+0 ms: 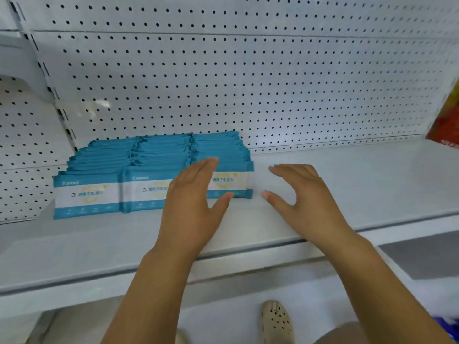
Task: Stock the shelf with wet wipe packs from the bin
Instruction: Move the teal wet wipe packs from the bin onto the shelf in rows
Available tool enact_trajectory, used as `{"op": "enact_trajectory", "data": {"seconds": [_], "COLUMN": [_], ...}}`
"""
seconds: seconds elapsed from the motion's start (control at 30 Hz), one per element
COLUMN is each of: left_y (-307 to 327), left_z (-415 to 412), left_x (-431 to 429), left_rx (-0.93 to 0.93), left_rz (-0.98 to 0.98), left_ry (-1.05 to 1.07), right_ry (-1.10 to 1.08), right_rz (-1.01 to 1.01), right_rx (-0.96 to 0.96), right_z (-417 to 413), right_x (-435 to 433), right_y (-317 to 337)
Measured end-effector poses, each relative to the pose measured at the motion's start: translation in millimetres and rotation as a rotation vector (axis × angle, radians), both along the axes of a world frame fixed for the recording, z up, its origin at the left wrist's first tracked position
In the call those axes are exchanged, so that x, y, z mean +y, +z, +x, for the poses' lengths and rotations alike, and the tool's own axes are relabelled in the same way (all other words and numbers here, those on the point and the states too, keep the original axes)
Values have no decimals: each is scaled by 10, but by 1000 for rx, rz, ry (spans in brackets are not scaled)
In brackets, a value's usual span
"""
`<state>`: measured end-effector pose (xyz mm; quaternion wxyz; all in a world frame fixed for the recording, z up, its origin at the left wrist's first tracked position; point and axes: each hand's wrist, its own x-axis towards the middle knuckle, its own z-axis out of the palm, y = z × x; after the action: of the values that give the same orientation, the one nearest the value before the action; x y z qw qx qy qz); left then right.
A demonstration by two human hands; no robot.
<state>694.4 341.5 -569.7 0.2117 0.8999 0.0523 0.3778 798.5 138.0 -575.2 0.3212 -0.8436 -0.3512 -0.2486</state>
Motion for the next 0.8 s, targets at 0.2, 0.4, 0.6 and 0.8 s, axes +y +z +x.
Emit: {"op": "enact_trajectory", "data": {"seconds": [0.2, 0.4, 0.6, 0.8], "left_y": [-76, -96, -329, -390], "left_z": [144, 347, 426, 551], "left_x": [-771, -1641, -2643, -3405], "left_rx": [64, 116, 240, 331], "left_rz": [-94, -81, -82, 35], "left_ry": [-185, -391, -662, -836], "right_ry": [-178, -402, -618, -840], "right_rz": [13, -16, -52, -61], "right_rx": [65, 132, 252, 397], "right_z": [-61, -389, -742, -1000], "right_x": [-831, -1854, -2785, -3672], "right_y": [84, -181, -426, -732]}}
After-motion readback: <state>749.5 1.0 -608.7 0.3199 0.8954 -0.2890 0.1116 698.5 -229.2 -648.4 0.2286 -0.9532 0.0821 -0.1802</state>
